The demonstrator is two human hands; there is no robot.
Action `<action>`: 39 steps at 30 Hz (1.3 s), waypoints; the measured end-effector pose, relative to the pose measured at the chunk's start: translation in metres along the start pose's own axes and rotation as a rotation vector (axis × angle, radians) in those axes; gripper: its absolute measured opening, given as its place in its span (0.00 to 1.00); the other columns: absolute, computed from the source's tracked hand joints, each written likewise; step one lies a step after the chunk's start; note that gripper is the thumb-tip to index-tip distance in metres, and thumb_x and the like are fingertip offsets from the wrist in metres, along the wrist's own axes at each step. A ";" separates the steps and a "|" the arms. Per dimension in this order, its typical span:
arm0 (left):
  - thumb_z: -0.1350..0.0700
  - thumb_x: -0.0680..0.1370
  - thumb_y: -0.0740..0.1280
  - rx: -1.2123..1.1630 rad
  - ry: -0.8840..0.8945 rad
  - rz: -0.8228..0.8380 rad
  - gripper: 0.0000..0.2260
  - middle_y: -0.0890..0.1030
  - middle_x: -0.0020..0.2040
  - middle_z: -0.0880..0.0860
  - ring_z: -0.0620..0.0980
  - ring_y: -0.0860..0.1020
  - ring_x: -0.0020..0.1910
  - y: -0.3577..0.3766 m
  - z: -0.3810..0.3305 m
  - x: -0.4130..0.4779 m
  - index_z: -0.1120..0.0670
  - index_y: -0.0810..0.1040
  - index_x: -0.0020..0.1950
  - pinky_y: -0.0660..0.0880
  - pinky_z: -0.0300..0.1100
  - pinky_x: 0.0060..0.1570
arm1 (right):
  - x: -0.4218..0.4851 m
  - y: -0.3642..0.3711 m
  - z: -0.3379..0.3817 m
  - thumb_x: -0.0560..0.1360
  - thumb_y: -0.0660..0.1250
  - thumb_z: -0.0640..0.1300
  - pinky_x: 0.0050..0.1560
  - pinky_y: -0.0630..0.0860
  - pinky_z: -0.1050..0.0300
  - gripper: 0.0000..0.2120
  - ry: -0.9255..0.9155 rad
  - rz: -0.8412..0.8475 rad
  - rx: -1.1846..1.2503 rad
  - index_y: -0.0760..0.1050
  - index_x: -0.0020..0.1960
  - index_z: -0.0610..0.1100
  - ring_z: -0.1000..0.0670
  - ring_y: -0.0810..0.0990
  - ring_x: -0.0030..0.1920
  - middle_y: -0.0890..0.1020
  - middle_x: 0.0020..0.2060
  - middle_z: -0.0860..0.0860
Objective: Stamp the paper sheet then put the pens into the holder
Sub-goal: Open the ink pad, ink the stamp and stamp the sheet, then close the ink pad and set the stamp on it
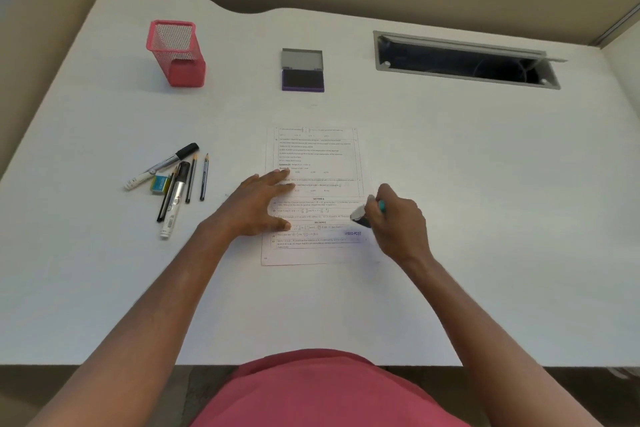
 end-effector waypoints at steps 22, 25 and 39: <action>0.59 0.77 0.69 -0.330 -0.209 -0.465 0.13 0.80 0.58 0.56 0.55 0.80 0.54 -0.078 0.044 0.119 0.58 0.78 0.61 0.76 0.45 0.54 | 0.101 -0.031 -0.003 0.73 0.73 0.41 0.47 0.74 0.56 0.08 0.477 0.339 1.057 0.81 0.51 0.41 0.50 0.81 0.43 0.85 0.46 0.44; 0.59 0.78 0.66 -0.307 -0.271 -0.433 0.16 0.77 0.62 0.58 0.56 0.77 0.59 -0.100 0.055 0.172 0.58 0.74 0.66 0.75 0.48 0.59 | 0.117 -0.019 0.000 0.71 0.74 0.40 0.49 0.77 0.56 0.12 0.456 0.395 1.038 0.82 0.53 0.37 0.48 0.82 0.45 0.85 0.48 0.41; 0.55 0.78 0.64 0.136 -0.205 -0.344 0.17 0.72 0.64 0.61 0.62 0.70 0.64 -0.149 0.063 0.315 0.55 0.75 0.67 0.69 0.52 0.62 | 0.152 0.007 -0.005 0.68 0.75 0.46 0.46 0.80 0.58 0.14 0.442 0.439 1.044 0.83 0.47 0.36 0.46 0.84 0.45 0.84 0.44 0.43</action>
Point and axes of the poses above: each hand's wrist, its own x-axis towards the middle knuckle, its own y-axis out of the palm, z = x × y, the point moved 1 cm from there along x, towards the middle knuckle
